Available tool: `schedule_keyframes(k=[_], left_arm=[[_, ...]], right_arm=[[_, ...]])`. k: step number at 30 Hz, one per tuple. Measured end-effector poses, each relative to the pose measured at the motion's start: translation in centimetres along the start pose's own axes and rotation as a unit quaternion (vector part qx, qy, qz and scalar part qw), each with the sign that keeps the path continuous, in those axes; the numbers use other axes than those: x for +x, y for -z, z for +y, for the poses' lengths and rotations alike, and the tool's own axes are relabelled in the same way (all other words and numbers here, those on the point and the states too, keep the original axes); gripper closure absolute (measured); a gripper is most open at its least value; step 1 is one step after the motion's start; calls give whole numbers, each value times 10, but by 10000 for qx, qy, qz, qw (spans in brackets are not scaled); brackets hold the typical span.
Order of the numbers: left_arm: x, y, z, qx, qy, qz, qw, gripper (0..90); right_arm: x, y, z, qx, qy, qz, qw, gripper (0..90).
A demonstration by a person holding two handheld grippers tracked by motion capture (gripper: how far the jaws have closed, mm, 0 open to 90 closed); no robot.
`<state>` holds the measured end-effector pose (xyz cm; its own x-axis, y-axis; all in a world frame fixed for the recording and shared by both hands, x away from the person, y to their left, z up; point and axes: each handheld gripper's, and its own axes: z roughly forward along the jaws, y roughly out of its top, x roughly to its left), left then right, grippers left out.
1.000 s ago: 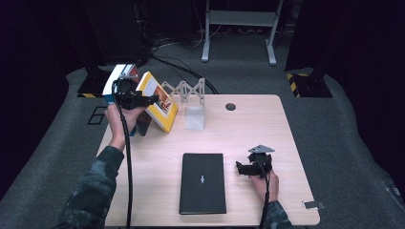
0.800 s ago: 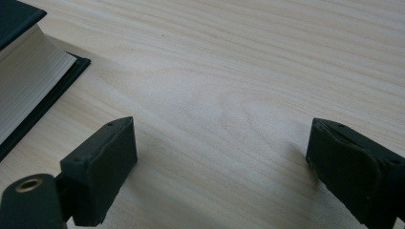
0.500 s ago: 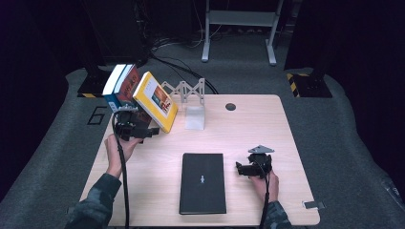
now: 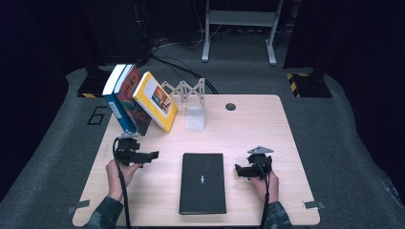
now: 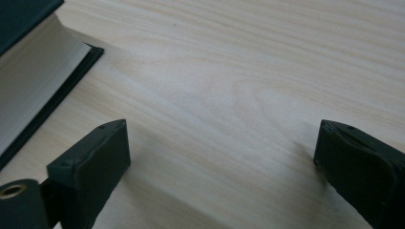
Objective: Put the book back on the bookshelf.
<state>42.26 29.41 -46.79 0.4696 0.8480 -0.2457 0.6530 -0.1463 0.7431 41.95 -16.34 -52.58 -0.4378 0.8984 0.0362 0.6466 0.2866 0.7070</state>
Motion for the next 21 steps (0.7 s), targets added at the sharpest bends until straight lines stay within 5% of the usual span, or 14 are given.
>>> schedule_keyframes(k=[9, 13, 21], left_arm=[[-23, -10, -33, 80, -155, -112, 9998, 0], [-29, -15, -42, 86, -161, -127, 9998, 0], [-43, -22, -54, 296, -304, -190, 9989, 0]], right_arm=[[16, 35, 7, -87, -277, 599, 9978, 44], [37, 47, 12, -81, -229, 903, 9956, 43], [68, 40, 18, 117, -51, 1304, 9914, 42]])
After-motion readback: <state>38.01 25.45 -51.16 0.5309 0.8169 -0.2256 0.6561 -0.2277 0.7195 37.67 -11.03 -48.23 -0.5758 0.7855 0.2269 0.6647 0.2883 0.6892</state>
